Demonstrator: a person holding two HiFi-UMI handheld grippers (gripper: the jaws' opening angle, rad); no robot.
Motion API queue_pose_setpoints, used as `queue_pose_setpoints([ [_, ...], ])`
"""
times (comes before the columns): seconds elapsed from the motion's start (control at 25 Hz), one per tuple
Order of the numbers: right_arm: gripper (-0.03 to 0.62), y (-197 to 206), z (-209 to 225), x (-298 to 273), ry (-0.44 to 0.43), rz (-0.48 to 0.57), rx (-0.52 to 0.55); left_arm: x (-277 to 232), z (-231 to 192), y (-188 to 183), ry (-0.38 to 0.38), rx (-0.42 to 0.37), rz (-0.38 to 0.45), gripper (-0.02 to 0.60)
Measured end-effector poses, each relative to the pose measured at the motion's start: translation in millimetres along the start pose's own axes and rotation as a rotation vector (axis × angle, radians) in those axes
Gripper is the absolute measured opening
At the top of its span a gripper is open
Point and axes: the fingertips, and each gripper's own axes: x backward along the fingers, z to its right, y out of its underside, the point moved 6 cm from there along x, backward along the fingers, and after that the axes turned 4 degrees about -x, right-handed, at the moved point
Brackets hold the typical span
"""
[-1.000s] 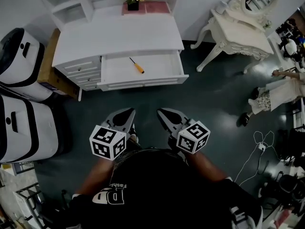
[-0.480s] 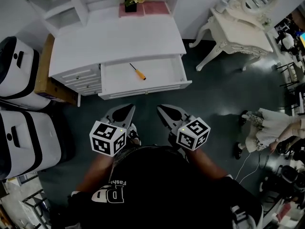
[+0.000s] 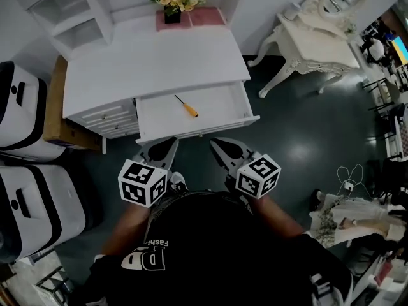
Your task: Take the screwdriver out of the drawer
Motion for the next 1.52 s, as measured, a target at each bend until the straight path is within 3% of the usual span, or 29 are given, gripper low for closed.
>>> queue_pose_setpoints([
  [0.32, 0.009, -9, 0, -33, 0.054, -0.005, 0.0, -5, -39, -8, 0.033, -0.037, -0.021, 0.014],
  [0.88, 0.009, -12, 11, -57, 0.092, -0.06, 0.013, -13, -66, 5, 0.048, 0.006, -0.041, 0.014],
  [1.12, 0.009, -18, 28, -70, 0.088, -0.089, 0.021, -16, -76, 7, 0.007, 0.023, -0.051, 0.014],
  [1.52, 0.009, -23, 67, -112, 0.087, -0.222, 0.117, -34, -102, 8, -0.058, 0.062, -0.075, 0.014],
])
